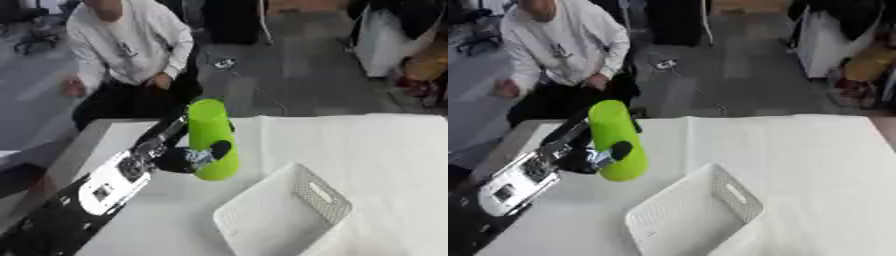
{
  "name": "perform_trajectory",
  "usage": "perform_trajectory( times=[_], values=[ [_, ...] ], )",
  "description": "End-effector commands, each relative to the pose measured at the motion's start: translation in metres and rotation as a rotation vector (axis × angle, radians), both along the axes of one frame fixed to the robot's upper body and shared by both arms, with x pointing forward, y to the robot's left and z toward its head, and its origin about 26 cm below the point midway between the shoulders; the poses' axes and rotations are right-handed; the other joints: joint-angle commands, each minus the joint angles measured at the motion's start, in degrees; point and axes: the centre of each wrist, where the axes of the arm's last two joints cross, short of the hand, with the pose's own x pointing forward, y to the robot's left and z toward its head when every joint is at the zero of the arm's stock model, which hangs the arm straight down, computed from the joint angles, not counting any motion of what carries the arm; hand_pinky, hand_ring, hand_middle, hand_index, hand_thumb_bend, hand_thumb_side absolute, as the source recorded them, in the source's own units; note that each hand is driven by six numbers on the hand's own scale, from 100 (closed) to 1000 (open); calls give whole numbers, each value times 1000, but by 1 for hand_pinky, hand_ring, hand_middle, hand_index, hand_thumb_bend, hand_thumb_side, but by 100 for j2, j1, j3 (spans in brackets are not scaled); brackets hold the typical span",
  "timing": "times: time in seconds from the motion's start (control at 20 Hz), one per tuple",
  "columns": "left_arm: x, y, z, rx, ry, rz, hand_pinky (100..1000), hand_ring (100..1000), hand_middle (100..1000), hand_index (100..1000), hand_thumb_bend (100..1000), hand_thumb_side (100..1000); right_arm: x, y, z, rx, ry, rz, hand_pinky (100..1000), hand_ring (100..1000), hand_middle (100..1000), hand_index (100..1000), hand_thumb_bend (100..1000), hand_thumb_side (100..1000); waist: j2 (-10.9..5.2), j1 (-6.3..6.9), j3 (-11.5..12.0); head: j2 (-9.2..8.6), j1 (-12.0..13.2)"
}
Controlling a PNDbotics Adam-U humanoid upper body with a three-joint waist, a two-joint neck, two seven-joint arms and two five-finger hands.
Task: Pick up objects on the table and place them in the box.
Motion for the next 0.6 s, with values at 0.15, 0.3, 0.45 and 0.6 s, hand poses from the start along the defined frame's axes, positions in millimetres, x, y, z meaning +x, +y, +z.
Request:
perform_trajectory(
  times=[0.15,0.3,0.45,0.6],
  values=[
    [-23,-20,27,52,-22,-79,100,100,100,344,100,604,-3,-3,7,-16,-27,-7,186,301,515,622,100,662,-118,-18,13,-42,-34],
    [-31,-28,31,76,-5,-113,100,100,100,346,100,603,-3,-3,7,-16,-27,-4,186,302,515,622,100,660,-126,-15,7,-39,-34],
    [-37,-37,34,105,7,-157,100,100,102,348,100,604,-3,-3,7,-17,-27,-1,186,301,516,622,100,660,-133,-11,-6,-37,-33],
    [-40,-44,38,141,11,-194,100,100,104,350,100,607,-3,-3,8,-19,-26,2,187,302,515,622,100,660,-139,-9,-20,-43,-17]
  ],
)
